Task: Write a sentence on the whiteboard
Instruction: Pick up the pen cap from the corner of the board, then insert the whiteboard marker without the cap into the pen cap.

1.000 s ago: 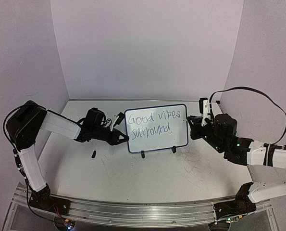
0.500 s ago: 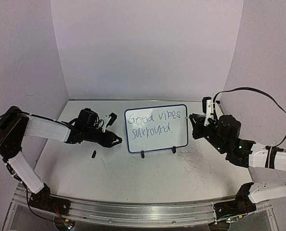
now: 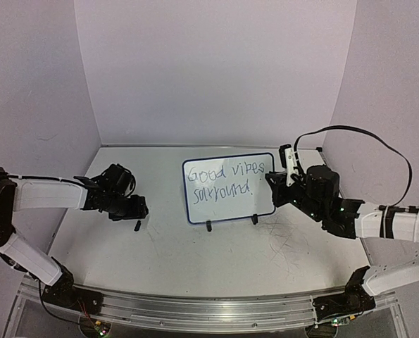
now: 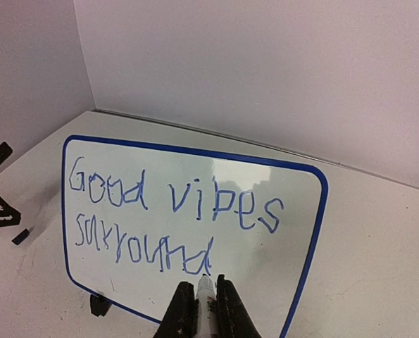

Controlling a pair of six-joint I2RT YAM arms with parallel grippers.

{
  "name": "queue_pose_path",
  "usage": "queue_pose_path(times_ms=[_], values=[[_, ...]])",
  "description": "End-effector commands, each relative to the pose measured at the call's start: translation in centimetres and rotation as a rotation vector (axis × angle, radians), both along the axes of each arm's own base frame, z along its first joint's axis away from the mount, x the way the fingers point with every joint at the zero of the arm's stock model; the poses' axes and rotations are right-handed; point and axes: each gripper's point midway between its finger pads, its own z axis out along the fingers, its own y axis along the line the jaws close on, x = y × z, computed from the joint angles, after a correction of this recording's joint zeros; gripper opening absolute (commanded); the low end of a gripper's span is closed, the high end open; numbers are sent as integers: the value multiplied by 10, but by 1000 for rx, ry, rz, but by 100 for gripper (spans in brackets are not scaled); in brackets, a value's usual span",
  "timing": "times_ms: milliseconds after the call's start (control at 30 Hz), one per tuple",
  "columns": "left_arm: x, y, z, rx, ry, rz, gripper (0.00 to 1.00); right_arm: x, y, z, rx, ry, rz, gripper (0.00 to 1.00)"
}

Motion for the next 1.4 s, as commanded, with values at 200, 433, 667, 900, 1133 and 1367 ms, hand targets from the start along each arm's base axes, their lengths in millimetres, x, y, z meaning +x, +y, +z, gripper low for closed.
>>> queue_pose_path(times_ms=[200, 433, 667, 900, 1133, 1367], values=[[-6, 16, -50, 174, 170, 41, 51, -10, 6, 30, 44, -41, 71, 0], [-10, 5, -56, 216, 162, -22, 22, -10, -4, 36, 57, -50, 24, 0], [-8, -21, 8, 198, -81, -87, 10, 5, -12, 51, 81, 12, -89, 0], [-39, -102, 120, -159, -454, -481, 4, -17, 43, 79, 133, 68, 229, 0], [-91, -185, 145, -165, -675, -984, 0, -64, 111, 94, 157, 143, 618, 0], [-101, -198, 148, -148, -773, -1125, 0, -84, 146, 71, 101, 229, 715, 0]])
